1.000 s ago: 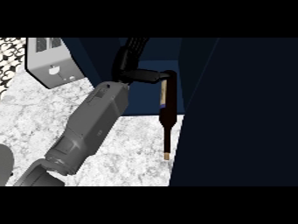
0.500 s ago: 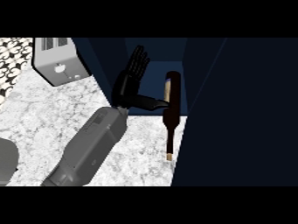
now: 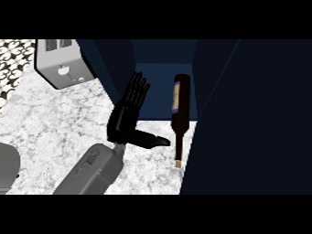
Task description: Pick up the wine, place it into the cabinet and close the cabinet
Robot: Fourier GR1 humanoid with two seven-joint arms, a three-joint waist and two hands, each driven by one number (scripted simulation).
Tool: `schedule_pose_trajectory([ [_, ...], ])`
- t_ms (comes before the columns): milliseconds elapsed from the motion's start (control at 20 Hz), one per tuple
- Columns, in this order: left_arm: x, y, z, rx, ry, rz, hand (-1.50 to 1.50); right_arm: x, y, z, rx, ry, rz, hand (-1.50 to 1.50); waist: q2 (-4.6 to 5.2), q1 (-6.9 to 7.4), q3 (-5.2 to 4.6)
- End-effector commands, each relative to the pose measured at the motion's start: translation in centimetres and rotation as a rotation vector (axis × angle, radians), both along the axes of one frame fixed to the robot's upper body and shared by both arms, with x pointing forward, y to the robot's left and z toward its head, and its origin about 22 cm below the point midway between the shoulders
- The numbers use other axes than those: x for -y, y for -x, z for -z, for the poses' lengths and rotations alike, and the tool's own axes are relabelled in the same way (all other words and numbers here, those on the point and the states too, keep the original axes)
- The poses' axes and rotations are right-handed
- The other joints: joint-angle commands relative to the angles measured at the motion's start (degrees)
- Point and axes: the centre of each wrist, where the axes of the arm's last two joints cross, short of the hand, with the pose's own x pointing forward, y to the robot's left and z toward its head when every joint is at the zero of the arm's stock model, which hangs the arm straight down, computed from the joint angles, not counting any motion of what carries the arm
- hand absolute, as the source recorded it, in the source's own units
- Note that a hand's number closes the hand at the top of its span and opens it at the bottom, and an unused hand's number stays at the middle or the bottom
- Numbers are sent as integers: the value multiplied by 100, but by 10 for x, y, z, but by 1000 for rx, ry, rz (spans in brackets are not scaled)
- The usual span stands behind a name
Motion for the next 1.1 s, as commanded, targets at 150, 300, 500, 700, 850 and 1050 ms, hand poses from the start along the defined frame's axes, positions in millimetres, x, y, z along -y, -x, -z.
schedule_pose_trajectory([
  [150,-25,51,-5,-19,45,7,-150,3,25,-46,14,-72,-59,-150,24,-3,0],
  [300,-35,69,16,-21,108,-8,-150,0,20,-38,4,-24,-128,-150,67,-45,-3],
  [500,-58,74,5,-24,69,-28,-150,5,23,-47,-17,3,-203,-150,61,-72,4],
  [700,-95,79,13,24,58,-55,-150,-1,30,-42,-80,2,-335,-150,53,-86,-1],
  [850,-107,83,2,47,36,-84,-150,-5,28,-29,-117,48,-472,150,54,-1,4],
  [1050,-144,84,-10,73,6,-114,-150,-4,32,-36,-92,70,-563,150,59,-48,4],
])
